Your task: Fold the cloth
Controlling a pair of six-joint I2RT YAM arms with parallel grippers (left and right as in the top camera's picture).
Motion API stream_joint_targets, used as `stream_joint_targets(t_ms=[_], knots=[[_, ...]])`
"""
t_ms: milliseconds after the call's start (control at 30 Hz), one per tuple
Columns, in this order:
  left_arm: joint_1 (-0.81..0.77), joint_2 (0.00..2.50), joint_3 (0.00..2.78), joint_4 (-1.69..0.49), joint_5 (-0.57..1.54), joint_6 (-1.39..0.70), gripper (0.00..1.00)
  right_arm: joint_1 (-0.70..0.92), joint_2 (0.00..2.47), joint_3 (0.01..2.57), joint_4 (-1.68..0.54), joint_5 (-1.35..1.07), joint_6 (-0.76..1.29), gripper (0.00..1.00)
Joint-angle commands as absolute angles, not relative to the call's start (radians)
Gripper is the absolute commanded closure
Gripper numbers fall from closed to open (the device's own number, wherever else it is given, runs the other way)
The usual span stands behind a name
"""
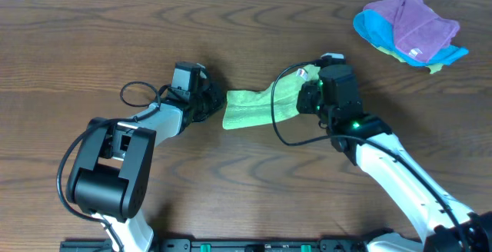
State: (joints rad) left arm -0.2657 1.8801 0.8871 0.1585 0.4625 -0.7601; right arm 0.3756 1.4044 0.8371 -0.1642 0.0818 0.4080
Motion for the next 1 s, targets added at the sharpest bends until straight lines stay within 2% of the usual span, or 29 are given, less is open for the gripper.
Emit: stream_joint_targets(t_ms=[0,433,967], knots=[[-0.27,1.86,0.889,0.158,0.442,-0.768,0.94,0.405,1.393,0.859,-0.163,0.109,0.377,0.99],[-0.269,1.803,0.908,0.162,0.464,-0.793,0.94,0.487,1.41,0.859,-0.125,0.151,0.312,0.99],[-0.251,1.77,0.908,0.08,0.459,-0.728,0.94,0.652,1.641,0.951,-0.094,0.213,0.29,0.99]])
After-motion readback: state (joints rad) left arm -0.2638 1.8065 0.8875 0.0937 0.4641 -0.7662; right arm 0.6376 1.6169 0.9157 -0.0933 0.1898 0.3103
